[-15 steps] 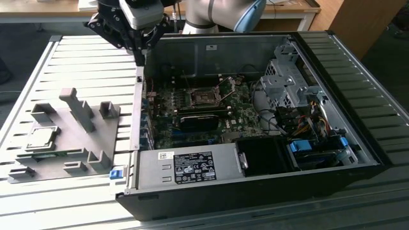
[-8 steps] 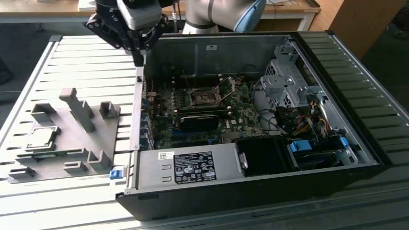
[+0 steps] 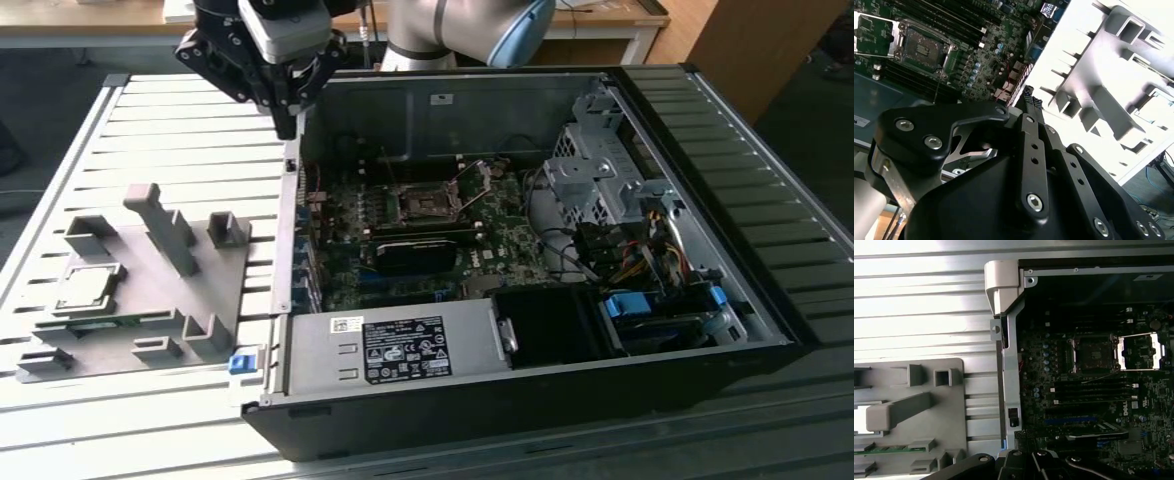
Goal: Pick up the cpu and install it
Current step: 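Reach for the cpu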
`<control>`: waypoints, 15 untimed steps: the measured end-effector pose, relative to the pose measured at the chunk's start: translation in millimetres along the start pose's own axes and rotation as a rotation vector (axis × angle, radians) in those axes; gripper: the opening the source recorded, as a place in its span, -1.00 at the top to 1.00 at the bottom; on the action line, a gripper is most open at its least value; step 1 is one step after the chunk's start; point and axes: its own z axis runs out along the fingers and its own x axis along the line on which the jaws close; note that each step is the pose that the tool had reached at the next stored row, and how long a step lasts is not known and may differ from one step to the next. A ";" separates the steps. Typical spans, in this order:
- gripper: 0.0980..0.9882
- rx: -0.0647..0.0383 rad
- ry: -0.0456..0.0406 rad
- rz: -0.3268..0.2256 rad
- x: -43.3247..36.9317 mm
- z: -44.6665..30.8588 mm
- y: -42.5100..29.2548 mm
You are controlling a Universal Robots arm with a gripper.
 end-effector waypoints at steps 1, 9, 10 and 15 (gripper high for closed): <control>0.98 0.000 0.0000 0.000 0.5 0.0 -0.1; 0.98 0.000 0.0001 0.000 5.8 0.4 -0.5; 0.98 0.000 0.0001 0.000 6.5 0.5 -0.5; 0.98 0.000 0.0001 0.000 10.9 0.8 -0.9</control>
